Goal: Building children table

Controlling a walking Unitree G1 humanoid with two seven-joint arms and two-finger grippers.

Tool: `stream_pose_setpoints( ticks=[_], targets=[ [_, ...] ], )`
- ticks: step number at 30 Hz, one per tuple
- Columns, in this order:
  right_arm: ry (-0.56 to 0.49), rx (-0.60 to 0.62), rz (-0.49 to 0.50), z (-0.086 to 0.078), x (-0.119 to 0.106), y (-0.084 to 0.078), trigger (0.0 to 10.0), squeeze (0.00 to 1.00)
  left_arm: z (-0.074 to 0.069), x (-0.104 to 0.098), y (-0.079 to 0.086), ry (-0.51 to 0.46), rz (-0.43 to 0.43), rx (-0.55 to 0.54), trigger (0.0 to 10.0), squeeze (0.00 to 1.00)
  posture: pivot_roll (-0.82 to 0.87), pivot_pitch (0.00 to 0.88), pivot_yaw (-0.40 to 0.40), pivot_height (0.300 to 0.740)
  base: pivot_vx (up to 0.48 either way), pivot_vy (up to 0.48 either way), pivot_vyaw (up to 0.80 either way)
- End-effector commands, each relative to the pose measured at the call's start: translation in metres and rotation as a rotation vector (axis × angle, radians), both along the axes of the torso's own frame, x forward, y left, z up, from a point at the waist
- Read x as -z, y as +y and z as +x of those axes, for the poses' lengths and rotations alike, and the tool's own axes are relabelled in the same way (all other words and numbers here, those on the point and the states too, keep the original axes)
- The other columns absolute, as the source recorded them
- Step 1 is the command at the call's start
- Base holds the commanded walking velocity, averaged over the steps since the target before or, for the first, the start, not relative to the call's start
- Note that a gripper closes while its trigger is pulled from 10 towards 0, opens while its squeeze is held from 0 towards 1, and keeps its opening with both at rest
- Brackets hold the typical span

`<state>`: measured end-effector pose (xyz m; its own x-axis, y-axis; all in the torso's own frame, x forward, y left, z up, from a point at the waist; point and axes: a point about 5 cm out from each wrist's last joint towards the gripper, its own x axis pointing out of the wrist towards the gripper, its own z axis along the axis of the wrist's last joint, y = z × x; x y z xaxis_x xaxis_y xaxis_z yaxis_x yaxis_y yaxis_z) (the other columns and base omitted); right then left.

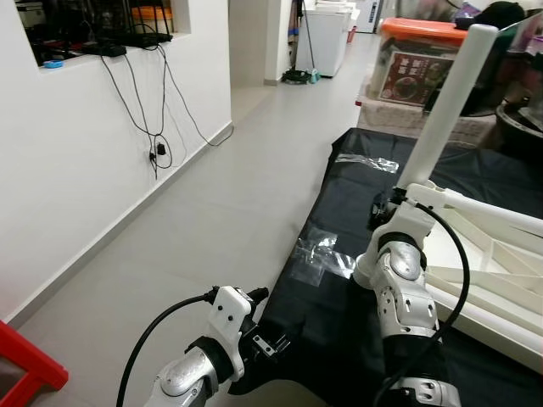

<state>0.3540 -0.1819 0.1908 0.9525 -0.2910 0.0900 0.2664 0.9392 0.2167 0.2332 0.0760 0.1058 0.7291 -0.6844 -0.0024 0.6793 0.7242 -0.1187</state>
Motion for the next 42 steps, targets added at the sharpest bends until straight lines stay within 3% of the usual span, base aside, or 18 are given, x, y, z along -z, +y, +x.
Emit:
stream_pose_setpoints(
  ticks=[1,2,4,5,6,8,14,15,17,19,28,29,30,31,33,34,39,42],
  targets=[
    [-0.064,-0.2,0.033,0.008,-0.011,0.003,10.0,0.0,0.0,0.001,-0.001,0.011,-0.001,0.005,10.0,0.0,0.03,0.0,-0.05,0.74,0.0,0.0,0.0],
    [-0.064,-0.2,0.033,0.008,-0.011,0.003,10.0,0.0,0.0,0.001,-0.001,0.011,-0.001,0.005,10.0,0.0,0.03,0.0,-0.05,0.74,0.0,0.0,0.0],
    [-0.058,-0.445,0.012,0.01,-0.01,0.011,10.0,0.0,0.0,0.001,-0.001,0.011,-0.001,0.005,10.0,0.0,0.03,0.0,-0.05,0.74,0.0,0.0,0.0],
    [-0.058,-0.445,0.012,0.01,-0.01,0.011,10.0,0.0,0.0,0.001,-0.001,0.011,-0.001,0.005,10.0,0.0,0.03,0.0,-0.05,0.74,0.0,0.0,0.0],
    [-0.028,-0.67,-0.001,0.007,-0.005,0.017,10.0,0.0,0.0,0.001,-0.002,0.01,-0.001,0.005,10.0,0.0,0.03,0.0,-0.051,0.74,0.0,0.0,0.0],
    [0.023,-0.894,-0.061,-0.002,0.002,0.019,10.0,0.0,0.0,0.001,-0.002,0.008,0.002,0.006,10.0,0.0,0.03,0.0,-0.053,0.74,0.0,0.0,0.0],
    [0.052,-1.013,-0.085,-0.006,0.007,0.018,10.0,0.0,0.0,0.001,-0.002,0.007,0.004,0.008,10.0,0.0,0.03,0.0,-0.052,0.74,0.0,0.0,0.0],
    [0.068,-1.118,-0.08,-0.007,0.008,0.017,10.0,0.0,0.001,0.001,-0.002,0.008,0.004,0.009,10.0,0.0,0.03,0.0,-0.052,0.74,0.0,0.0,0.0],
    [0.068,-1.118,-0.08,-0.007,0.008,0.017,10.0,0.0,0.001,0.001,-0.002,0.008,0.004,0.009,10.0,0.0,0.03,0.0,-0.052,0.74,0.0,0.0,0.0],
    [0.085,-1.311,-0.068,-0.007,0.007,0.016,10.0,0.0,0.001,0.001,-0.002,0.009,0.002,0.007,10.0,0.0,0.04,0.0,-0.058,0.74,0.0,0.0,0.0],
    [0.057,-1.553,-0.057,-0.008,-0.002,0.022,10.0,0.0,0.001,0.001,-0.002,0.007,-0.001,-0.003,10.0,0.0,0.04,0.0,-0.06,0.74,0.0,0.0,0.0],
    [0.053,-1.59,-0.054,-0.01,-0.003,0.024,7.9,0.0,0.001,0.001,-0.002,0.007,-0.002,-0.003,10.0,0.0,0.04,0.0,-0.058,0.74,0.0,0.0,0.0],
    [0.053,-1.59,-0.054,-0.01,-0.003,0.024,7.9,0.0,0.001,0.001,-0.002,0.007,-0.002,-0.003,10.0,0.0,0.04,0.0,-0.058,0.74,0.0,0.0,0.0],
    [0.058,-1.607,-0.061,-0.011,-0.001,0.026,2.0,0.0,0.001,0.001,-0.002,0.008,-0.003,-0.001,10.0,0.0,0.04,0.0,-0.057,0.74,0.0,0.0,0.0],
    [0.064,-1.621,-0.068,-0.012,0.0,0.026,2.0,0.0,0.0,0.001,-0.002,0.009,-0.003,0.0,10.0,0.0,0.04,0.0,-0.057,0.74,0.0,0.0,0.0],
    [0.067,-1.617,-0.076,-0.013,0.002,0.028,0.0,0.0,0.0,0.001,-0.002,0.01,-0.004,0.001,10.0,0.0,0.04,0.0,-0.056,0.74,0.0,0.0,0.0],
    [0.063,-1.606,-0.08,-0.012,0.005,0.028,0.0,0.0,0.0,0.001,-0.002,0.012,-0.004,0.002,10.0,0.0,0.04,0.0,-0.055,0.74,0.0,0.0,0.0],
    [0.048,-1.48,-0.114,-0.005,0.007,0.03,0.0,0.0,0.0,0.001,-0.002,0.013,-0.004,0.002,10.0,0.0,0.04,0.0,-0.056,0.74,0.0,0.0,0.0]
  ],
)
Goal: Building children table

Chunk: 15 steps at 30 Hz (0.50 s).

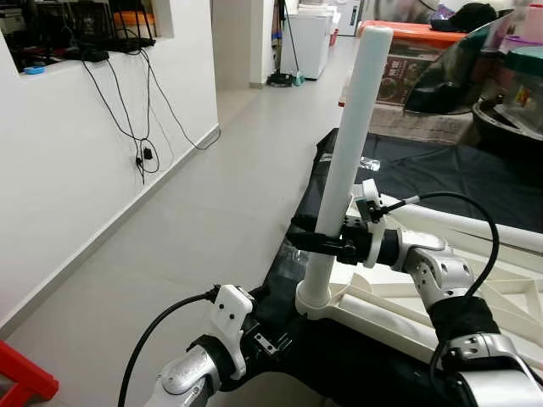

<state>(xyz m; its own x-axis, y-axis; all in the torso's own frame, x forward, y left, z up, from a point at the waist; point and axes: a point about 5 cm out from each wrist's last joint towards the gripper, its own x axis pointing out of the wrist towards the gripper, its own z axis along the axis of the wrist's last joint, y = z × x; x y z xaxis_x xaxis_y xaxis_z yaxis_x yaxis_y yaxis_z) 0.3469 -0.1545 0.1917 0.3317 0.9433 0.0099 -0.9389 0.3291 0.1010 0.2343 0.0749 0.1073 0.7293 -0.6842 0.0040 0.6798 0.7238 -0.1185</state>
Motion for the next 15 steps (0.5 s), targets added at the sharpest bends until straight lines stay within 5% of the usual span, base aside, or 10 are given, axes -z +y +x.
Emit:
stream_pose_setpoints(
  ticks=[1,4,7,10,12,15],
  targets=[
    [0.031,0.177,-0.009,0.011,0.01,0.002,0.0,0.0,-0.001,0.003,-0.001,0.018,0.0,0.004,10.0,0.0,0.04,0.0,-0.056,0.74,0.0,0.0,0.0],
    [0.031,0.177,-0.009,0.011,0.01,0.002,0.0,0.0,-0.001,0.003,-0.001,0.018,0.0,0.004,10.0,0.0,0.04,0.0,-0.056,0.74,0.0,0.0,0.0],
    [0.024,0.809,-0.069,0.035,0.014,-0.015,0.0,0.0,-0.002,0.003,-0.001,0.021,0.0,0.008,10.0,0.0,0.03,0.0,-0.053,0.74,0.0,0.0,0.0],
    [0.031,0.977,-0.077,0.037,0.016,-0.023,0.0,0.0,-0.002,0.004,0.0,0.021,0.0,0.008,10.0,0.0,0.03,0.0,-0.053,0.74,0.0,0.0,0.0],
    [0.059,1.346,-0.081,0.03,0.021,-0.042,0.0,0.0,-0.003,0.004,0.0,0.022,0.001,0.012,10.0,0.0,0.03,0.0,-0.052,0.74,0.0,0.0,0.0],
    [0.071,1.471,-0.071,0.023,0.022,-0.048,0.0,0.0,-0.003,0.004,0.0,0.023,0.001,0.013,10.0,0.0,0.03,0.0,-0.051,0.74,0.0,0.0,0.0]
  ],
)
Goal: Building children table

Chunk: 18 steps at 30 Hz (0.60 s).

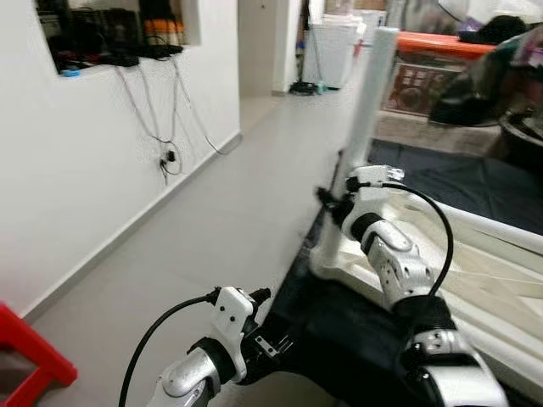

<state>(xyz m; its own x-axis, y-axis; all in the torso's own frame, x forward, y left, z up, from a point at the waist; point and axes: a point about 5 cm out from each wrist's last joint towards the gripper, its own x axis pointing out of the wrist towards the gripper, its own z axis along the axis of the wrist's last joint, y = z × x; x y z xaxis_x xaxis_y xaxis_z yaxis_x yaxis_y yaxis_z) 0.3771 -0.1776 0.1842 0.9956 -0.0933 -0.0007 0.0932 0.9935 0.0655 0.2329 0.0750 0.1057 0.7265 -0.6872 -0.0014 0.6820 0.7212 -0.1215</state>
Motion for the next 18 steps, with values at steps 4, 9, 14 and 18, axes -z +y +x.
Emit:
stream_pose_setpoints(
  ticks=[4,9,14,18],
  targets=[
    [0.06,0.351,0.069,-0.02,0.016,-0.027,0.0,0.0,-0.001,0.002,-0.001,0.017,-0.001,0.01,10.0,0.0,0.03,0.0,-0.051,0.74,0.0,0.0,0.0],
    [0.04,0.444,0.162,-0.025,0.013,-0.008,0.0,0.0,-0.001,0.002,-0.001,0.017,-0.001,0.011,10.0,0.0,0.03,0.0,-0.053,0.74,0.0,0.0,0.0],
    [-0.014,0.386,0.201,-0.02,0.003,0.01,10.0,0.0,-0.001,0.002,-0.001,0.017,-0.001,0.011,10.0,0.0,0.03,0.0,-0.054,0.74,0.0,0.0,0.0],
    [-0.069,0.281,0.221,-0.017,-0.004,0.016,10.0,1.0,0.0,0.002,-0.001,0.016,-0.002,0.009,10.0,0.0,0.03,0.0,-0.05,0.74,0.0,0.0,0.0]
  ],
)
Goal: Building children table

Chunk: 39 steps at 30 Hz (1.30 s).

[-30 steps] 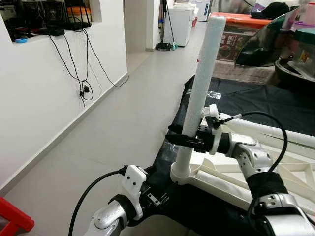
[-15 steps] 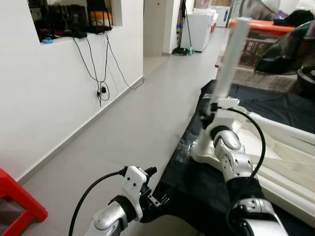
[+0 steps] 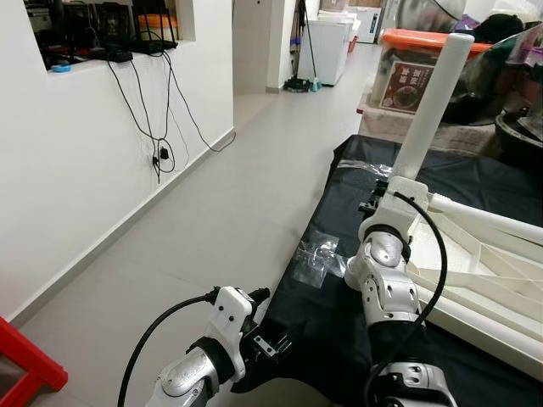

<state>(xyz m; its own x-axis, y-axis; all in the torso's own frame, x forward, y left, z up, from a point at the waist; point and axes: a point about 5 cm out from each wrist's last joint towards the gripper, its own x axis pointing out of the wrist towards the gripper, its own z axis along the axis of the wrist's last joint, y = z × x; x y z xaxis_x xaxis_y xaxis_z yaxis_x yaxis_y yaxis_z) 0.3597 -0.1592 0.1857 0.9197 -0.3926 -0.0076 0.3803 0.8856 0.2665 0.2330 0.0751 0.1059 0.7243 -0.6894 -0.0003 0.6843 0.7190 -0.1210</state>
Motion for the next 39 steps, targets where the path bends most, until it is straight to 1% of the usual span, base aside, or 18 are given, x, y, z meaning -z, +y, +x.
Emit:
stream_pose_setpoints(
  ticks=[1,6,8,9,10,11,14,16,19,22,26,27,28,29,34,37,38,39],
  targets=[
    [-0.073,-0.118,0.038,0.004,-0.006,0.0,10.0,0.0,0.0,0.002,-0.001,0.017,-0.002,0.006,10.0,0.0,0.03,0.0,-0.051,0.74,0.0,0.0,0.0],
    [-0.134,-0.252,0.077,0.007,-0.012,0.001,10.0,0.0,0.0,0.002,-0.001,0.017,-0.002,0.005,10.0,0.0,0.02,0.0,-0.048,0.74,0.0,0.0,0.0],
    [-0.176,-0.505,0.115,0.01,-0.014,0.005,10.0,0.0,0.001,0.002,-0.001,0.016,-0.001,0.006,10.0,0.0,0.02,0.0,-0.049,0.74,0.0,0.0,0.0],
    [-0.176,-0.505,0.115,0.01,-0.014,0.005,10.0,0.0,0.001,0.002,-0.001,0.016,-0.001,0.006,10.0,0.0,0.02,0.0,-0.049,0.74,0.0,0.0,0.0],
    [-0.188,-0.66,0.11,0.009,-0.014,0.007,10.0,0.0,0.001,0.002,-0.001,0.016,-0.001,0.006,10.0,0.0,0.02,0.0,-0.044,0.74,0.0,0.0,0.0],
    [-0.188,-0.66,0.11,0.009,-0.014,0.007,10.0,0.0,0.001,0.002,-0.001,0.016,-0.001,0.006,10.0,0.0,0.02,0.0,-0.044,0.74,0.0,0.0,0.0],
    [-0.165,-1.134,0.079,-0.004,-0.012,0.011,10.0,0.0,0.001,0.002,-0.001,0.014,-0.001,0.007,10.0,0.0,0.03,0.0,-0.048,0.74,0.0,0.0,0.0],
    [-0.165,-1.134,0.079,-0.004,-0.012,0.011,10.0,0.0,0.001,0.002,-0.001,0.014,-0.001,0.007,10.0,0.0,0.03,0.0,-0.048,0.74,0.0,0.0,0.0],
    [-0.128,-1.41,0.036,-0.014,-0.007,0.015,10.0,0.0,0.001,0.001,-0.001,0.011,-0.002,0.006,10.0,0.0,0.03,0.0,-0.051,0.74,0.0,0.0,0.0],
    [-0.094,-1.508,-0.02,-0.015,-0.003,0.019,10.0,0.0,0.001,0.001,-0.001,0.006,-0.004,0.003,10.0,0.0,0.03,0.0,-0.052,0.74,0.0,0.0,0.0],
    [-0.058,-1.537,-0.057,-0.014,0.001,0.021,10.0,0.0,0.0,-0.001,-0.001,-0.004,-0.011,-0.002,10.0,0.0,0.03,0.0,-0.054,0.74,0.0,0.0,0.0],
    [-0.023,-1.538,-0.102,-0.011,0.006,0.023,3.8,0.0,0.0,-0.002,0.0,-0.012,-0.014,-0.006,10.0,0.0,0.03,0.001,-0.053,0.74,0.0,0.0,0.0],
    [-0.023,-1.538,-0.102,-0.011,0.006,0.023,3.8,0.0,0.0,-0.002,0.0,-0.012,-0.014,-0.006,10.0,0.0,0.03,0.001,-0.053,0.74,0.0,0.0,0.0],
    [0.014,-1.512,-0.151,-0.008,0.011,0.023,0.0,0.0,0.0,-0.003,0.001,-0.03,-0.017,-0.022,10.0,0.0,0.03,0.002,-0.058,0.74,0.0,0.0,0.0],
    [0.042,-1.293,-0.228,0.007,0.014,0.015,0.0,0.0,-0.002,-0.009,0.001,-0.104,0.01,-0.068,10.0,0.0,0.03,0.005,-0.061,0.74,0.0,0.0,0.0],
    [0.046,-1.054,-0.179,0.017,0.012,-0.001,0.0,0.0,-0.002,-0.011,0.002,-0.121,-0.002,-0.078,10.0,0.0,0.03,0.004,-0.06,0.74,0.0,0.0,0.0],
    [0.046,-1.054,-0.179,0.017,0.012,-0.001,0.0,0.0,-0.002,-0.011,0.002,-0.121,-0.002,-0.078,10.0,0.0,0.03,0.004,-0.06,0.74,0.0,0.0,0.0],
    [0.065,-0.911,-0.149,0.022,0.013,-0.01,0.0,0.0,-0.002,-0.012,0.003,-0.131,-0.007,-0.083,10.0,0.0,0.03,0.004,-0.06,0.74,0.0,0.0,0.0]
  ],
)
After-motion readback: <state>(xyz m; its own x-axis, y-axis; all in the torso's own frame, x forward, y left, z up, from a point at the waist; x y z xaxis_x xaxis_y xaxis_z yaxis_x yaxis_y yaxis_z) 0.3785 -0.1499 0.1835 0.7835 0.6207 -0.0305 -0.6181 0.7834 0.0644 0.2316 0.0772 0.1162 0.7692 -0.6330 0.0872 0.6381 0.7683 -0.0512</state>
